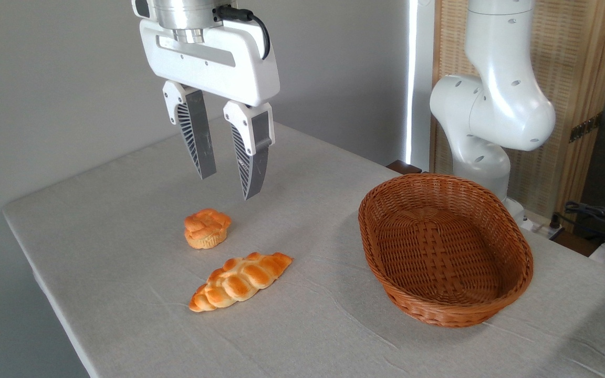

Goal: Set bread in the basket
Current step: 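Lower the open gripper down onto the small round bun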

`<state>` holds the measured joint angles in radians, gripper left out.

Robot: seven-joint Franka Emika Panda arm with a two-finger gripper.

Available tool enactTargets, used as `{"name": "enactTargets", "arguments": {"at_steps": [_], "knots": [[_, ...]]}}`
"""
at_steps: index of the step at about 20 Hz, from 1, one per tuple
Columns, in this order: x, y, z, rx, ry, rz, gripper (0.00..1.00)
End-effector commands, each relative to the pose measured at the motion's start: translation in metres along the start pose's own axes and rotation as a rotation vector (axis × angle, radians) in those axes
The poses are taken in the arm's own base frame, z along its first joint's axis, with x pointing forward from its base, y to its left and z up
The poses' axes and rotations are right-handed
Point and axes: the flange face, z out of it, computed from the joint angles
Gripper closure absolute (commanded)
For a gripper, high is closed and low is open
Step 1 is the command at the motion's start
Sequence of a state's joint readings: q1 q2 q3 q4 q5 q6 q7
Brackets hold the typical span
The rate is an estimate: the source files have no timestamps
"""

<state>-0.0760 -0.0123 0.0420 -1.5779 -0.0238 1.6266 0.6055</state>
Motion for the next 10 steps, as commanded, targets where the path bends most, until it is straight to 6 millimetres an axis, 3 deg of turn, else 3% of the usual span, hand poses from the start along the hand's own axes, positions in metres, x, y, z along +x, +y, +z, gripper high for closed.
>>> {"name": "enactTargets", "arguments": {"at_steps": [1,10], "knots": [[-0.0053,-0.0136,-0.004,0.001,0.033,0.014,0.0],[-0.0058,-0.0129,-0.0026,-0.008,0.029,0.014,0.0]]}}
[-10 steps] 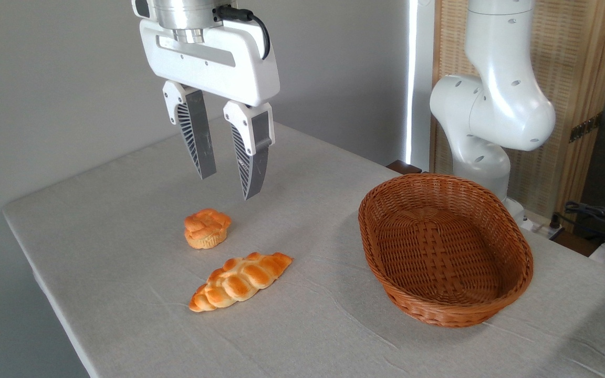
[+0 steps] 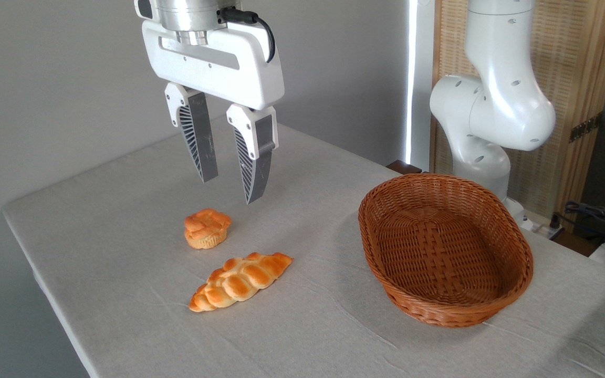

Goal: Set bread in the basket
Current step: 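Lower the open gripper down onto the small round bun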

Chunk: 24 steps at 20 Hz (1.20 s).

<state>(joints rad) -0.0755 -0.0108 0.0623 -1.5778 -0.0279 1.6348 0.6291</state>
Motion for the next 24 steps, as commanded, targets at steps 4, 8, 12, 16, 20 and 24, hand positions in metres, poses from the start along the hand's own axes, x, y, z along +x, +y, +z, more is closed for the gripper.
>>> {"name": "enactTargets", "arguments": {"at_steps": [4,8,12,16,20,24], "knots": [[-0.001,0.003,-0.002,-0.039,0.037,0.011,0.0],[-0.02,0.031,0.011,-0.058,0.015,0.032,0.0],[-0.012,0.073,0.049,-0.043,0.037,0.106,0.0],[0.001,0.124,0.102,-0.007,0.07,0.199,0.0],[0.018,0.147,0.141,-0.025,0.047,0.241,0.0],[0.038,0.152,0.155,-0.106,0.163,0.173,0.0]]}}
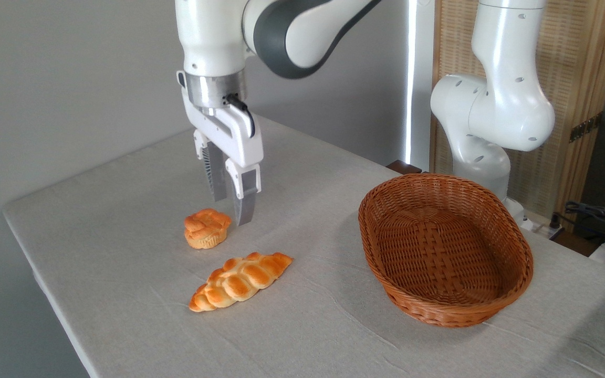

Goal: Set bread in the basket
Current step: 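Lower the open gripper down onto the small round bun, then close the gripper around the small round bun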

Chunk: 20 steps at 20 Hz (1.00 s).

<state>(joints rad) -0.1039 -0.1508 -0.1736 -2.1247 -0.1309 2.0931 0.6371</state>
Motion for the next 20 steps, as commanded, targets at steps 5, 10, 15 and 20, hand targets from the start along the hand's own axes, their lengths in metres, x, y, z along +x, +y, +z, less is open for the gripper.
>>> {"name": "enactTargets", "arguments": {"at_steps": [5,10,15,20], "knots": [[0.029,0.014,0.037,-0.069,0.086,-0.001,0.0],[0.036,0.015,0.048,-0.072,0.103,-0.003,0.0],[0.045,0.025,0.069,-0.079,0.096,0.026,0.0],[0.047,0.025,0.076,-0.077,0.093,0.034,0.42]]}}
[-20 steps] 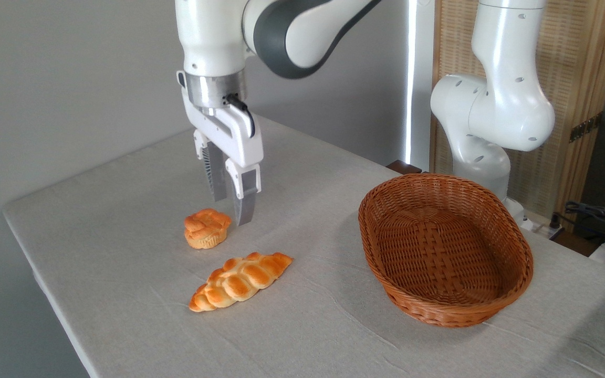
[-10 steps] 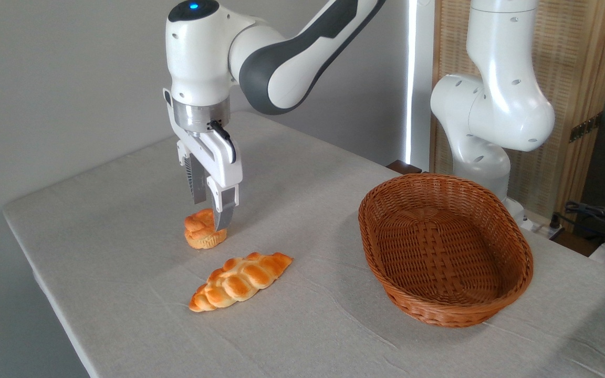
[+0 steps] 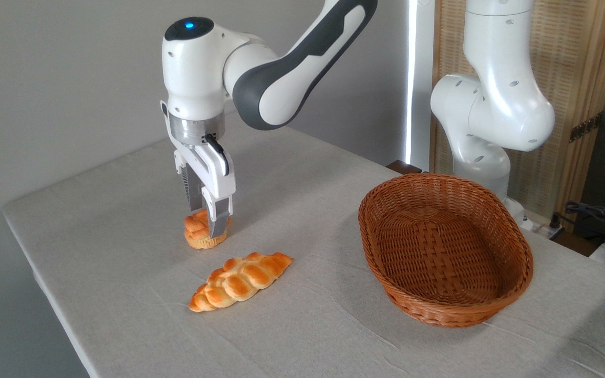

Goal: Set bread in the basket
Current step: 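Close the gripper around the small round bun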

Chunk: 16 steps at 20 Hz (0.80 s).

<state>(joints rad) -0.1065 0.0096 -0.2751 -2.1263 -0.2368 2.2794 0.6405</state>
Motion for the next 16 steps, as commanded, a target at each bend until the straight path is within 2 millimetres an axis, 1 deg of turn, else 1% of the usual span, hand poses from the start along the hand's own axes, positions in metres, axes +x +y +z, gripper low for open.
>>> {"name": "enactTargets", "arguments": {"at_steps": [1,2,3,4,7,12,14,15,16], "knots": [[0.0,-0.002,0.002,0.004,0.018,0.016,0.56],[0.0,-0.002,0.002,0.003,0.016,0.019,0.67],[0.0,-0.002,0.002,0.003,0.016,0.023,0.77],[0.0,-0.002,0.003,0.002,0.015,0.024,0.84],[0.0,-0.002,0.003,0.002,0.015,0.026,0.86],[0.001,-0.002,0.001,0.004,0.018,0.028,0.86],[0.003,-0.003,-0.009,0.014,0.031,0.029,0.86],[0.003,-0.004,-0.021,0.024,0.04,0.022,0.86],[0.0,-0.005,-0.035,0.026,0.039,0.015,0.86]]}}
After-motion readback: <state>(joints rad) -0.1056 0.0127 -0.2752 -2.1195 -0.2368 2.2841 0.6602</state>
